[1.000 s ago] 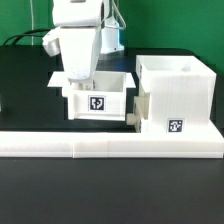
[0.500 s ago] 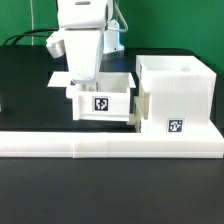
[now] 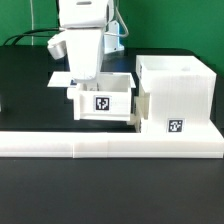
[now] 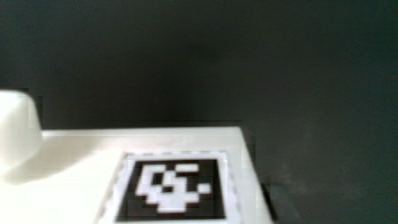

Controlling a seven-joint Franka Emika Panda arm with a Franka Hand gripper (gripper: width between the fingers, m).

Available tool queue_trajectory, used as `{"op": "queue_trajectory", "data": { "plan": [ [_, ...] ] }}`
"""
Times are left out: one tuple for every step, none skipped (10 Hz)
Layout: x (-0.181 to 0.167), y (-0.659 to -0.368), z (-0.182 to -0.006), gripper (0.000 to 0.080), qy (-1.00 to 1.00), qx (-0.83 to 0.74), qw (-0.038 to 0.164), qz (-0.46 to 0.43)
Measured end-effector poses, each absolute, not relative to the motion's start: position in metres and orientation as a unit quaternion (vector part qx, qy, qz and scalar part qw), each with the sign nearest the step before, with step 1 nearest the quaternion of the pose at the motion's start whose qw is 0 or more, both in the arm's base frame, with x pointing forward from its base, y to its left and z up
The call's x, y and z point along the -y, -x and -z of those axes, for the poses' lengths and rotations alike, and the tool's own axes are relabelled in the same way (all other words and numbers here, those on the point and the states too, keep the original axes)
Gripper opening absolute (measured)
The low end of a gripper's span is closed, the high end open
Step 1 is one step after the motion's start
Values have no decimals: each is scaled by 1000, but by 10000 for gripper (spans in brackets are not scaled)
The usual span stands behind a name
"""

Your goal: Assemble drawer

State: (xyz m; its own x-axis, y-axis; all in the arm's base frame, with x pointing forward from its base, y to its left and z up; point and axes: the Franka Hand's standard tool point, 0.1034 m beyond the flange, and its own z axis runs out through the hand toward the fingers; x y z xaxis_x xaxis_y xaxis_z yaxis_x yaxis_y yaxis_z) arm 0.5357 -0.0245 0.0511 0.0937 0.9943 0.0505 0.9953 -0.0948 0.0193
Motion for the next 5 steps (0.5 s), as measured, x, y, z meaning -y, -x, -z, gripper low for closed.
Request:
{"op": "queue_trajectory", "data": {
  "plan": [
    [21, -537, -52, 42, 741, 671, 9, 25],
    [19, -538, -53, 42, 742, 670, 10, 24],
    [17, -538, -54, 42, 745, 667, 13, 21],
    [14, -540, -55, 42, 746, 665, 13, 22],
    [13, -541, -56, 42, 748, 663, 12, 22]
  ]
}}
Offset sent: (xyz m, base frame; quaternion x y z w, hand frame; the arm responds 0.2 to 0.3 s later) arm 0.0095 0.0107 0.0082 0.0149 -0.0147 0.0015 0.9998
